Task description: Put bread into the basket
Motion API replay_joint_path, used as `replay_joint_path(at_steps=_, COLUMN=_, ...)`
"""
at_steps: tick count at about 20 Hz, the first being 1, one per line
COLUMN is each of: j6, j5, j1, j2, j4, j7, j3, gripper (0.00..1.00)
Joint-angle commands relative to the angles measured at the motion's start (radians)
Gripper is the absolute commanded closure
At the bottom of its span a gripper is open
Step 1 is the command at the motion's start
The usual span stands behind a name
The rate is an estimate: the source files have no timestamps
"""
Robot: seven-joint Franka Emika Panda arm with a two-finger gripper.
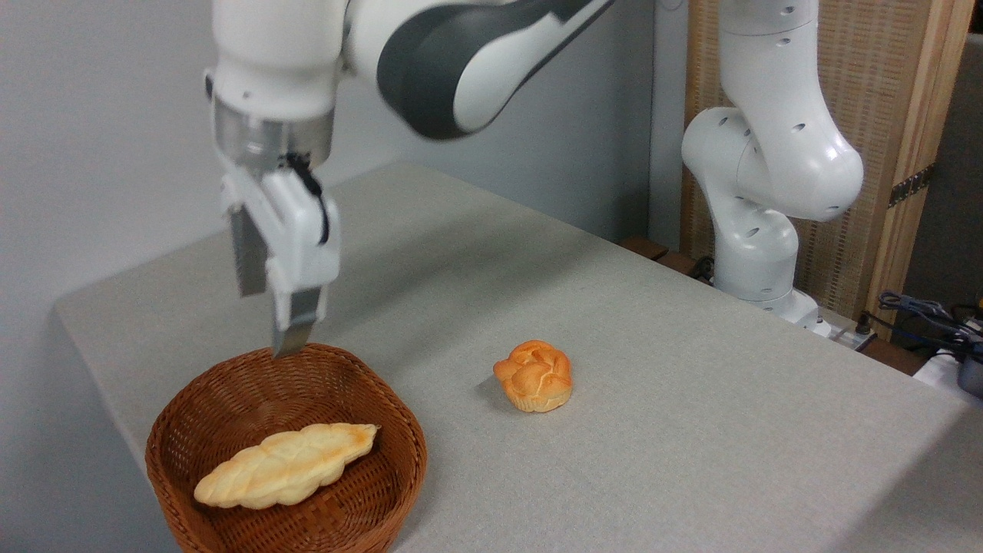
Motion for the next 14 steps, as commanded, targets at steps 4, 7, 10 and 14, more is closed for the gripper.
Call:
replay_joint_path(at_steps=4, j6=-0.222, j5=0.253, j1=0.011, j2=-0.109, j4=-0.015, j7=-0.13, j3=-0.044, gripper=0.0)
replay_joint_path(at_steps=7, j6=-0.259, j5=0.391, j1=0.01, j2=-0.118, j4=-0.015, j7=-0.216, j3=-0.077, gripper=0.0)
replay_joint_path(at_steps=10, j6=-0.264, j5=0.407, j1=0.011, j2=-0.131, j4=-0.014, j7=-0.243, j3=-0.076, gripper=0.0)
replay_joint_path(at_steps=14, j6=-0.31, j5=0.407, j1=0.056, j2=-0.158, j4=-0.012, j7=-0.244, j3=-0.067, gripper=0.0)
